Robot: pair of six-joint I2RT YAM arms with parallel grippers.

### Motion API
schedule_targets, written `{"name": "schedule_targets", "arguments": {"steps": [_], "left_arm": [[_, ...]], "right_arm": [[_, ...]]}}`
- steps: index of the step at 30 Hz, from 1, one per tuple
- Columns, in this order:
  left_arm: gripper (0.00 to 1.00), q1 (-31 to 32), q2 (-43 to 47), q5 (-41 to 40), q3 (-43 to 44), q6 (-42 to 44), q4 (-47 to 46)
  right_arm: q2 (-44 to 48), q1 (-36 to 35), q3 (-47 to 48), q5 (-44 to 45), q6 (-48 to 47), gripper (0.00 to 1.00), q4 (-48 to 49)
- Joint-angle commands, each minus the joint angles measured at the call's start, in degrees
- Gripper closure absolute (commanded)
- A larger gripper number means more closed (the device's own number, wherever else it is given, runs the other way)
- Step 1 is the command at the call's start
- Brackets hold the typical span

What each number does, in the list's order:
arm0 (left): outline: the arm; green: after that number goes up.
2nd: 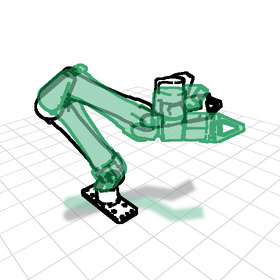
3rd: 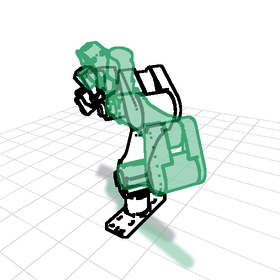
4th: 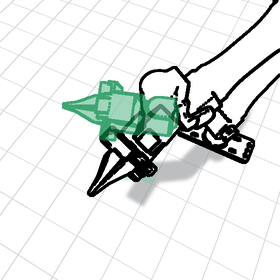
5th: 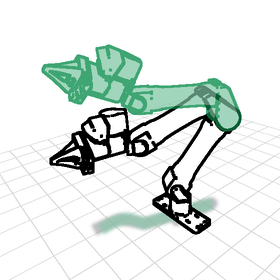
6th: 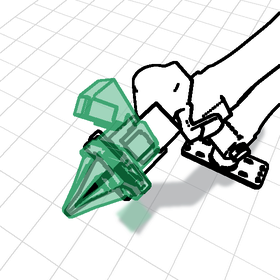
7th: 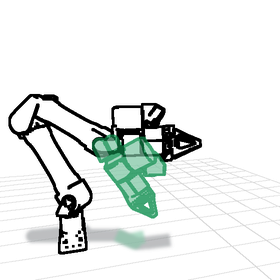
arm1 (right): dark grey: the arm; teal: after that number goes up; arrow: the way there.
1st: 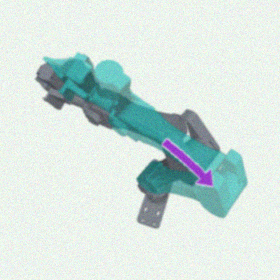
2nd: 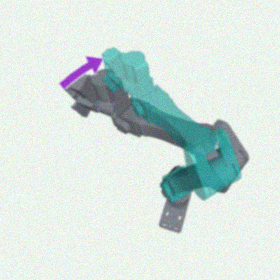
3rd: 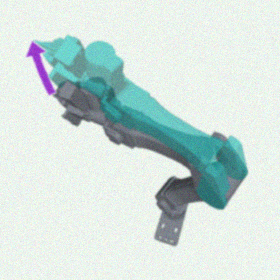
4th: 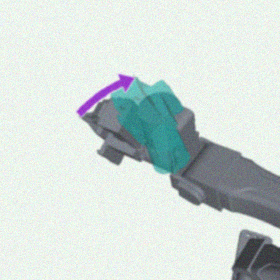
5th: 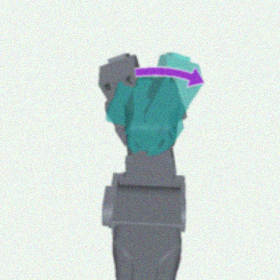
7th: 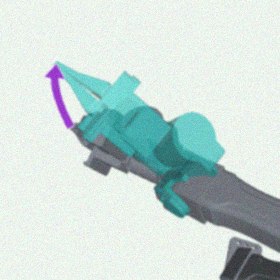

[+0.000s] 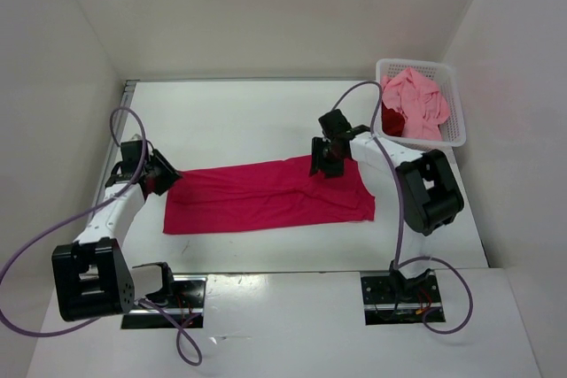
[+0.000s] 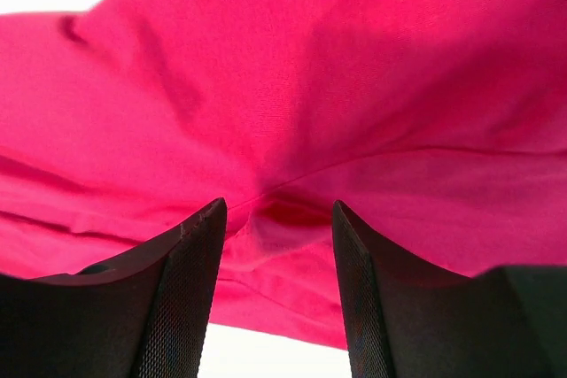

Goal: Fold and stack the t-shirts
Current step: Fold the other side of the tshirt into a rectangle

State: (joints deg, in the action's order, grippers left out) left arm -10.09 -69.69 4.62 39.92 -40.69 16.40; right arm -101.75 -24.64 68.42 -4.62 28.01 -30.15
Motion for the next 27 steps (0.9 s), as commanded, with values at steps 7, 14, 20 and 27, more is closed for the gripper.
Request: {"name": "schedule_targets", "arguments": {"steps": [7,14,20,27], "left_arm": [[0.46,-0.02,-0.97,-3.83,-0.63,-1.24,2.76],[0.46,-0.02,-1.50,-6.38,-1.16,-1.85,3.81],[0.48,-0.02,-2.64,-8.49,-1.69,-2.91,2.59],[0.50,-0.02,-7.83,-8.49,-0.37,-3.43,-0.58]], "right_arm": [[-1.52,-3.92,1.98,2.07,-0.59,0.49,0.19],[2.52,-5.67,-0.48,3.39,0.46,0.82,-1.40],[6.65,-8.31,-4.34,1.91,1.61,0.85,-3.25],[9.20,-11.91,-10.06,-0.21,5.21,0.81,-3.25]]}}
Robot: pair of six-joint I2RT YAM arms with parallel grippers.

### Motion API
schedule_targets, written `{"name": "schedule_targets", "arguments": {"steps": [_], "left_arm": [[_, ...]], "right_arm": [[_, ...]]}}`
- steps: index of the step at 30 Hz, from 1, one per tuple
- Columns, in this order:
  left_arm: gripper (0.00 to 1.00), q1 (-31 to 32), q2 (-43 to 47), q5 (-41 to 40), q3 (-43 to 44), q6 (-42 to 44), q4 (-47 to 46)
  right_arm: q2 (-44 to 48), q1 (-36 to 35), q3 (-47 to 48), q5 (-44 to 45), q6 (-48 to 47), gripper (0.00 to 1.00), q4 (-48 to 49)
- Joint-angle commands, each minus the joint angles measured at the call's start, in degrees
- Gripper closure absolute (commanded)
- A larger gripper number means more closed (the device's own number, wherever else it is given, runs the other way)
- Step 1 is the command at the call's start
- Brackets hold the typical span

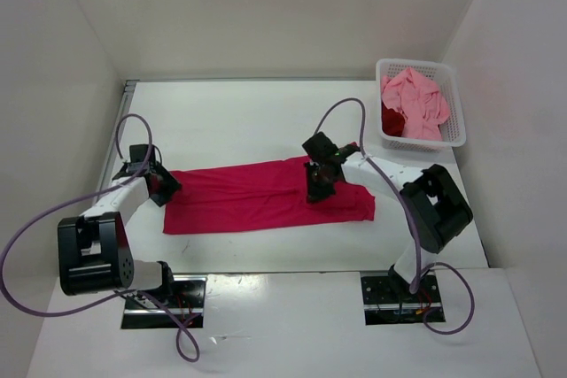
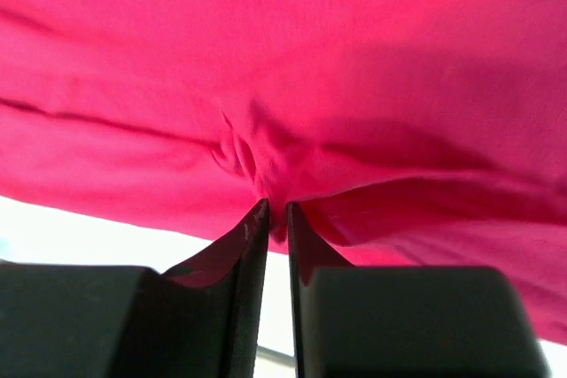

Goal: Fold and stack the t-shirts
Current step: Fold the other side of the tshirt into a rectangle

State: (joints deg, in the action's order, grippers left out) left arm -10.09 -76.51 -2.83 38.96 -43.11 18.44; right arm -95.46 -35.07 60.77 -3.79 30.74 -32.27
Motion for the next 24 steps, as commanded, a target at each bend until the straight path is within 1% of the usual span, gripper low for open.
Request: {"name": "schedule_targets", "arguments": {"steps": [1,3,4,6,8,12,15,16,18,21,24], "left_arm": [[0.50,-0.02,-1.62,-1.04,0.59,-1.01,-2.62],[0.54,-0.02,-2.32,-1.04,1.21,-1.01,-3.23],[0.54,-0.02,-2.94,-1.04,1.21,-1.01,-3.23],[0.55,-0.02,-3.55,-1.04,1.73,-0.49,-3.23],[0.58,-0.02,-4.26,-1.04,1.73,-0.48,-3.23],[0.62,-0.02,-4.26,-1.04,2.35,-0.48,-3.23],[0.69,-0.02,-4.79,-1.56,3.67,0.05,-3.23],[0.75,-0.02,-4.79,-1.56,4.28,0.05,-2.71],[0.82,-0.02,-3.57,-1.56,4.28,0.05,-2.70],[0.90,-0.02,-1.29,-1.56,3.76,0.57,0.19],[0.90,-0.02,3.11,-1.56,1.92,1.10,1.77]], "right_arm": [[2.91,-1.49,-2.41,-1.04,3.09,0.80,-1.13],[4.05,-1.49,-3.12,-2.27,3.62,0.73,-1.13],[4.05,-1.49,-3.12,-2.27,3.62,0.68,-1.13],[5.98,-1.49,-3.64,-2.97,3.62,0.64,-1.65],[6.51,-1.49,-3.12,-2.98,3.62,0.58,-2.44],[7.66,-1.49,-0.40,-1.31,1.60,0.58,-4.37],[7.66,-1.49,0.84,-2.18,1.60,0.58,-3.86],[7.66,-1.49,0.84,-2.79,1.60,0.58,-3.16],[7.13,-1.49,0.84,-3.33,1.60,0.58,-2.63],[7.13,-1.49,0.84,-1.93,1.60,0.58,-2.62],[7.13,-1.49,0.84,-1.39,0.99,0.57,-2.62]]}}
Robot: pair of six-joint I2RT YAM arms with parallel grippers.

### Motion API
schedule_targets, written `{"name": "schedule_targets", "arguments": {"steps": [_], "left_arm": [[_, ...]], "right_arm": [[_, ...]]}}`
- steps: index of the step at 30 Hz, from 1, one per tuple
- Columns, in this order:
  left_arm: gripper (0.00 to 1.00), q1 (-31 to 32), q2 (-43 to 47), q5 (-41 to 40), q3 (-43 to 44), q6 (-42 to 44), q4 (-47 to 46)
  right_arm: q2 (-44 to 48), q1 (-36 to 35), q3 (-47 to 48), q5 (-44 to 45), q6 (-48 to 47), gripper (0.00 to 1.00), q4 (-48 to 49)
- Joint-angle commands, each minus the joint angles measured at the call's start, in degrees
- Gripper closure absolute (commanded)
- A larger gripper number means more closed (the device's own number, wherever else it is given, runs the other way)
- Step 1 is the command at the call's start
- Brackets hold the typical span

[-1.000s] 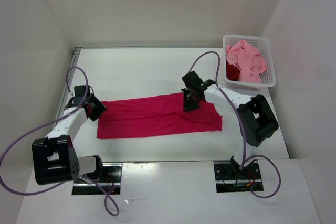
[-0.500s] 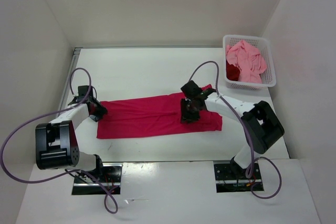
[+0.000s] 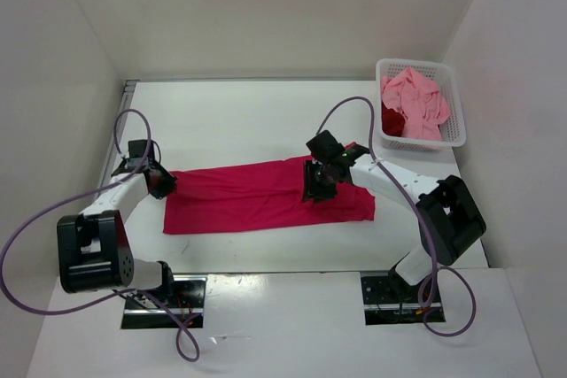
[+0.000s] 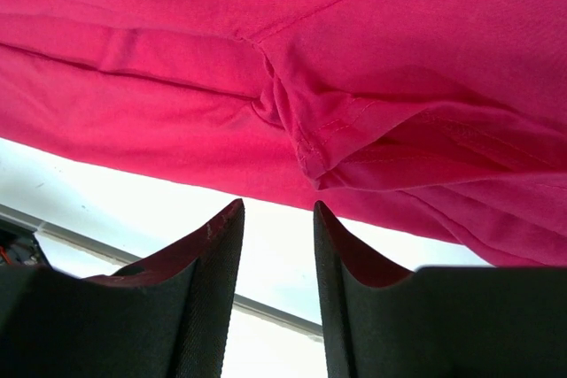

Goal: Fold and stack the t-shirts
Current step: Fold the other side of the tshirt into a rectangle

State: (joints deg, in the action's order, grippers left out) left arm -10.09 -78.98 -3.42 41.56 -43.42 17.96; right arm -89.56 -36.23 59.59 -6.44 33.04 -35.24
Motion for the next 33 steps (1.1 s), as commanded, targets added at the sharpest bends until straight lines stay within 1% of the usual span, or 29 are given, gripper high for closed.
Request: {"name": "schedule_targets", "arguments": {"steps": [1,5,9,13,15,16,18,20,21,22,23,24,25,26,27,28,29,31,32,33], "left_arm": [[0.90,-0.02,6.90,-0.36,-1.21,1.41,3.48],[0.90,-0.02,13.22,0.87,-2.63,-1.14,6.12],[0.90,-0.02,15.60,0.70,-2.63,-4.21,9.29],[0.85,-0.02,17.01,0.70,-3.15,-5.70,10.08],[0.82,-0.02,17.54,0.70,-3.15,-6.41,12.00],[0.72,-0.02,18.24,0.70,-2.54,-7.29,12.71],[0.59,-0.02,18.77,0.70,-1.93,-7.99,14.64],[0.51,-0.02,20.00,0.00,-0.44,-8.00,15.52],[0.51,-0.02,20.01,-0.53,0.53,-8.00,16.14],[0.51,-0.02,20.01,-1.06,1.67,-6.52,16.15],[0.54,-0.02,20.01,-1.76,2.90,-5.81,16.15],[0.64,0.94,19.14,-1.76,4.74,-4.84,13.71],[0.66,2.08,17.73,-1.07,4.76,-3.44,12.12],[0.67,2.70,16.68,0.85,4.76,-3.43,8.45],[0.69,3.49,13.88,3.92,4.76,-3.43,6.93],[0.73,4.80,12.29,4.64,4.76,-4.21,5.79],[0.73,8.29,10.62,4.65,4.76,-5.70,3.51],[0.74,11.57,6.41,6.23,3.97,-7.29,0.87],[0.74,13.50,5.16,6.23,2.49,-8.60,-1.50],[0.74,13.51,3.15,6.93,1.60,-8.61,-2.82]], "right_arm": [[0.71,-0.33,2.54,1.25,-1.31,0.57,0.87],[-0.44,-0.33,3.24,1.78,-2.36,0.57,0.88],[-0.45,-0.33,4.30,1.78,-2.98,0.53,0.88],[0.78,-0.33,4.30,1.78,-4.03,0.46,-1.49],[2.18,-0.33,4.30,1.25,-4.03,0.42,-2.19],[2.72,-0.33,3.78,1.25,-4.55,0.42,-2.20],[3.33,-0.33,3.78,1.86,-4.56,0.41,-2.20],[2.47,-0.33,4.47,1.87,-4.56,0.41,-2.20],[1.76,-0.33,5.52,1.87,-4.56,0.50,-1.68],[0.36,-0.33,6.06,1.87,-5.08,0.55,-1.67],[-0.17,-0.33,6.06,1.87,-5.09,0.61,-1.67],[-0.18,-0.33,6.67,1.87,-5.09,0.77,-0.71],[-1.40,-0.33,6.68,2.56,-5.09,0.83,-0.18],[-1.93,0.27,7.63,2.57,-5.09,0.87,-0.18],[-2.46,1.06,8.17,2.57,-5.09,0.89,-0.18],[-2.46,1.07,8.17,2.57,-5.61,0.91,1.39],[-3.68,1.85,8.87,2.57,-5.61,0.91,1.41],[-4.39,3.26,9.40,2.57,-5.61,0.94,1.41],[-4.40,3.27,9.40,3.27,-5.61,0.94,3.58],[-5.09,4.31,7.92,3.27,-4.83,0.94,4.47]]}}
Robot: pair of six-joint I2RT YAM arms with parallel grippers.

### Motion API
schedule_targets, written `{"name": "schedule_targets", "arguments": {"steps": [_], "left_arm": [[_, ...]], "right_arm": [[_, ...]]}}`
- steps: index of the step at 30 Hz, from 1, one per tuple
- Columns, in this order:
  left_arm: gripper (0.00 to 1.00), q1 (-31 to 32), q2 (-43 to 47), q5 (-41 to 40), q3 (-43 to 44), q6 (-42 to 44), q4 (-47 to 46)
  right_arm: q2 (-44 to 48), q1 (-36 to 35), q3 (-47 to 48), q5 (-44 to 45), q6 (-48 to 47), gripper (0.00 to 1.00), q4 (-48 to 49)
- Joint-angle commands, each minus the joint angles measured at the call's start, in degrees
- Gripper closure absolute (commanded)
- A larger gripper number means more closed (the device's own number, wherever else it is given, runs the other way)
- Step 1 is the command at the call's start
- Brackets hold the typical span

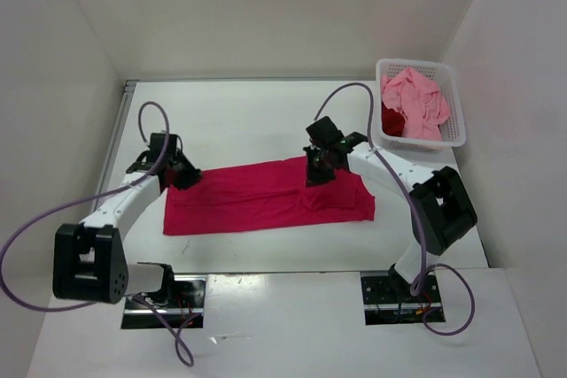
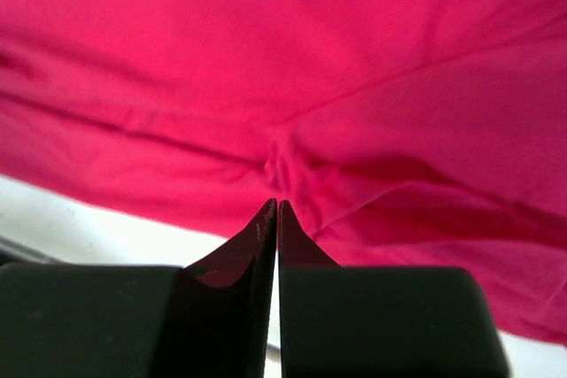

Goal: Fold and stack the t-shirts
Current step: Fold the other side of the tshirt into a rectangle

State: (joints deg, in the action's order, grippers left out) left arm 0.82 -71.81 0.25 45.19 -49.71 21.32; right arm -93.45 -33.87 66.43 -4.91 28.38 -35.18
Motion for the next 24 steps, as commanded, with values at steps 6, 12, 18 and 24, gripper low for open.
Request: {"name": "schedule_targets", "arguments": {"steps": [6,12,18,24], "left_arm": [[0.73,-1.77,-6.15,3.88,-8.61,-2.76,-10.07],[0.73,-8.46,-7.73,5.46,-11.79,0.23,-12.27],[0.71,-12.33,-8.43,3.35,-10.04,2.60,-12.27],[0.71,-14.00,-6.51,5.18,-3.98,4.27,-10.51]], "right_arm": [[-3.76,3.11,-8.14,-1.51,4.48,0.95,10.12],[-2.18,3.11,-13.26,-2.04,7.65,0.95,10.75],[3.70,2.50,-18.61,-4.58,10.28,0.95,8.81],[9.07,2.49,-15.04,-4.96,9.61,0.90,3.55]]}}
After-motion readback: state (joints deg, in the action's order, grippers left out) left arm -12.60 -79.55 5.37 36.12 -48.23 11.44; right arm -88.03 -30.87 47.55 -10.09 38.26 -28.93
